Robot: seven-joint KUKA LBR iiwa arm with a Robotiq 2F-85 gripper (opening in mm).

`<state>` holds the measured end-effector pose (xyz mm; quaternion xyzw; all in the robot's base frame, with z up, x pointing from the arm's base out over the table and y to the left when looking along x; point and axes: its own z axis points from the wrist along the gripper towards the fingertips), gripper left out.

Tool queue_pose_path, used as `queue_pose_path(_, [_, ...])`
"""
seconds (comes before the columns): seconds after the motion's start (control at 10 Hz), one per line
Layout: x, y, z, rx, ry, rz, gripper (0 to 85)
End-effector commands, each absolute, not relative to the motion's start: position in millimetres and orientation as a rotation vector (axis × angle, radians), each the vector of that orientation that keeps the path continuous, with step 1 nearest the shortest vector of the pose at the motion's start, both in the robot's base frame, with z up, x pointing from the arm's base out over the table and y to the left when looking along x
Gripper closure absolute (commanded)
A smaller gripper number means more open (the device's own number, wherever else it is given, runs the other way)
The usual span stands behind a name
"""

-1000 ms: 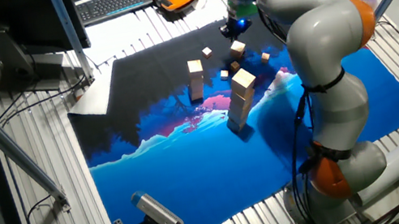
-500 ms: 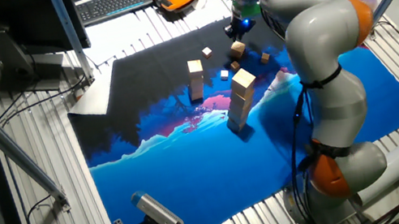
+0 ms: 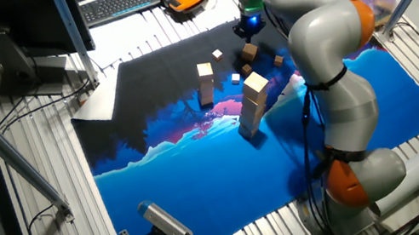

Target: Stack the blocks in a vertical line of five

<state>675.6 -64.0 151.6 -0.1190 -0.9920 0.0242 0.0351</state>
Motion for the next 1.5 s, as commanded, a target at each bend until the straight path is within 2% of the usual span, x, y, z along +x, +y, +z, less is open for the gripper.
queue_pose_path(0.0, [675,-64,151,-0.812,-2.959,0.053,85.0])
queue_pose_path(0.2, [675,-64,151,-1.010,-2.960,-0.008,85.0])
queue_pose_path(0.3, [675,-64,151,-1.051,-2.962,-0.052,68.0])
queue_pose_path(0.4, [677,-73,146,-1.144,-2.939,-0.081,68.0])
queue_pose_path(0.5, [677,-81,141,-1.205,-2.929,-0.041,51.0])
queue_pose_path(0.6, [677,-86,138,-1.251,-2.928,0.003,51.0])
queue_pose_path(0.7, [677,-90,135,-1.319,-2.901,-0.001,34.0])
queue_pose_path(1.0, [675,-98,125,-1.450,-2.840,-0.027,34.0])
queue_pose_path(1.1, [677,-99,119,-1.467,-2.836,-0.024,17.0])
queue_pose_path(1.4, [681,-99,102,-1.499,-2.840,-0.021,17.0])
